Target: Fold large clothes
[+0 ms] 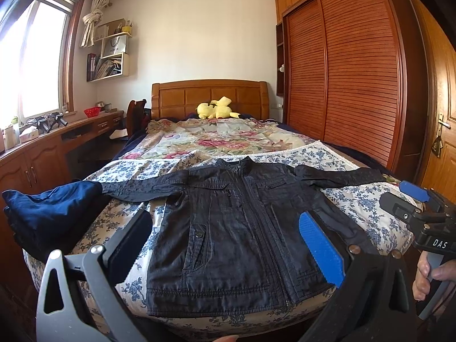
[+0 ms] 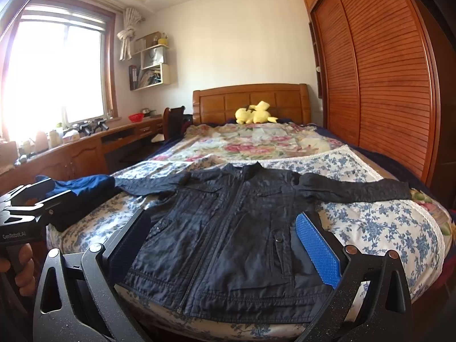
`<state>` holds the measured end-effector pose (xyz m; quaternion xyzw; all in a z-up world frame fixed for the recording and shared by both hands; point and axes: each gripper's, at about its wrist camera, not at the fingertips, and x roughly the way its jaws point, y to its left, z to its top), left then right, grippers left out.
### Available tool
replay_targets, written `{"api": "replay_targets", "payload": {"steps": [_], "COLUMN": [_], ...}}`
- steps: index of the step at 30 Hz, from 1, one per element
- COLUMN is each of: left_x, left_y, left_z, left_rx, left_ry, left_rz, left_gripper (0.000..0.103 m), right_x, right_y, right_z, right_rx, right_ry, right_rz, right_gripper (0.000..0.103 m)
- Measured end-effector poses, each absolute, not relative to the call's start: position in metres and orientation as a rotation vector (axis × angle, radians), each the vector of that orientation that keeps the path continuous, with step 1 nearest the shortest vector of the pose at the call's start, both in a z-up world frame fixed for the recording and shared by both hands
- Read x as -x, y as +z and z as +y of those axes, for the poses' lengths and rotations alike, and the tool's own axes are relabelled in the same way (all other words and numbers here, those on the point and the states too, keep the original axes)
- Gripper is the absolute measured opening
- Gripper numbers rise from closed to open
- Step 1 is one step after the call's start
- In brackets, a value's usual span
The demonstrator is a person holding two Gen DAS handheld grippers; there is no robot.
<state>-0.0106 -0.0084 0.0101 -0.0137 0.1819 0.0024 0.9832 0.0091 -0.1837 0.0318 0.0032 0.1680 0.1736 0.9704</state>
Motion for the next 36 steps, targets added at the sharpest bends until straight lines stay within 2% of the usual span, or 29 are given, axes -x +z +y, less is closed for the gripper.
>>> {"api": "replay_targets", "payload": {"steps": [36], "left_x": [0.0148], "left_y": [0.0149], "left_z": [-0.0146], "left_rx": [0.008], "left_ry": [0.003], "left_rz": [0.35], "left_gripper": [0.103], "right_x": [-0.0083], "right_y": [0.0302], "right_z": [-0.1893], "right_rx": [-0.008], "right_ry": [0.348], "right_rz": [0.333], "right_gripper": [0.103]}}
